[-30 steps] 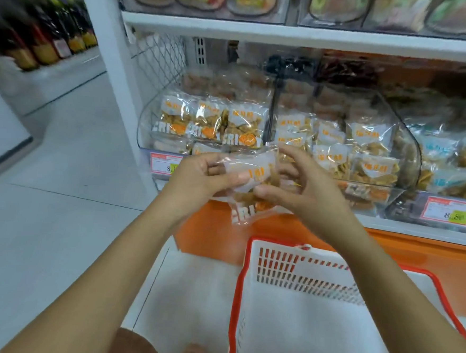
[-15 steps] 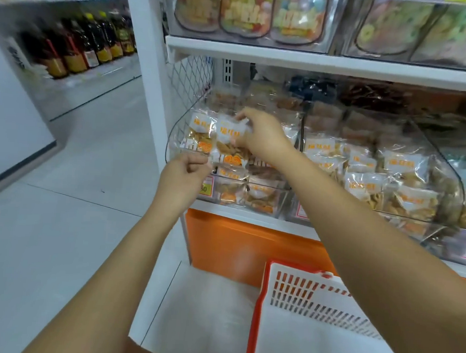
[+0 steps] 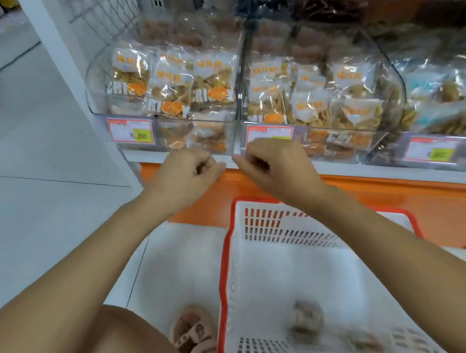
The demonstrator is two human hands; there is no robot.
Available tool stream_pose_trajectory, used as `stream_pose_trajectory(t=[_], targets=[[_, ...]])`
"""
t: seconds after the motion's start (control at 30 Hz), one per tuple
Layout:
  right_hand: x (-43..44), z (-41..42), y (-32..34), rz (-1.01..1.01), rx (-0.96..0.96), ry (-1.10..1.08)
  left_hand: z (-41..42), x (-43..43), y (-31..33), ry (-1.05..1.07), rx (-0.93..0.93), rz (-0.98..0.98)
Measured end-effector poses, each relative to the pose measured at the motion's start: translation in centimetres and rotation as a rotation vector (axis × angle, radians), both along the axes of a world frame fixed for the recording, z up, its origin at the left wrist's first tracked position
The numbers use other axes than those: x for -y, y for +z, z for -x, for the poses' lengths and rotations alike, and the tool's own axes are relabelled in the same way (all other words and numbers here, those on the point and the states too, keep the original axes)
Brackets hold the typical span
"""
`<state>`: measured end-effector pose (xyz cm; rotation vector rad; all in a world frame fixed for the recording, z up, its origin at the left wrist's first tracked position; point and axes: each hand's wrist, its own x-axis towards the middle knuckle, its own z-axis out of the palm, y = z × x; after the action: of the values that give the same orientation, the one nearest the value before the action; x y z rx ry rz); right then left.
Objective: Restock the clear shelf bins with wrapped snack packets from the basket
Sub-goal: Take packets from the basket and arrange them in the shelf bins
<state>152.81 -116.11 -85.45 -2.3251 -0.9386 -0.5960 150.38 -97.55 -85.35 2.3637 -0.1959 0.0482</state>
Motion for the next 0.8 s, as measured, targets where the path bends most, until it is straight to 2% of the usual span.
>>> stream_pose_trajectory(t=[0.07,0.13,0.23,0.33,0.43,0.63,0.8], targets=[[4.6,2.0,-4.2,0.225,-0.215,-0.062,1.2,2.6,-1.7,-0.151,-0.106,-0.124],[9.5,3.8,-9.2,0.436,-0.592,-0.167,2.3,4.9,-4.0,-0.311,-0.232,-0.224],[16.7,6.7,-16.5,0.579,-1.145,-0.329,3.5,6.8,-7.9,-0.508,-0.398,-0.396],[21.4,10.1,-21.5,0.794,-1.495,-0.469,3.8,7.4,-10.8,-0.582,-0.528,-0.493],[23.8,13.2,-24.9,0.886,-1.604,-0.548,3.6,7.3,-12.4,-0.592,-0.591,-0.567],[23.3,15.1,-27.0,0.789,-1.745,-0.521,2.7,6.8,-13.6,-0.508,-0.615,-0.549],[22.1,15.2,-28.4,0.767,-1.734,-0.567,2.5,6.9,-13.7,-0.494,-0.625,-0.543]])
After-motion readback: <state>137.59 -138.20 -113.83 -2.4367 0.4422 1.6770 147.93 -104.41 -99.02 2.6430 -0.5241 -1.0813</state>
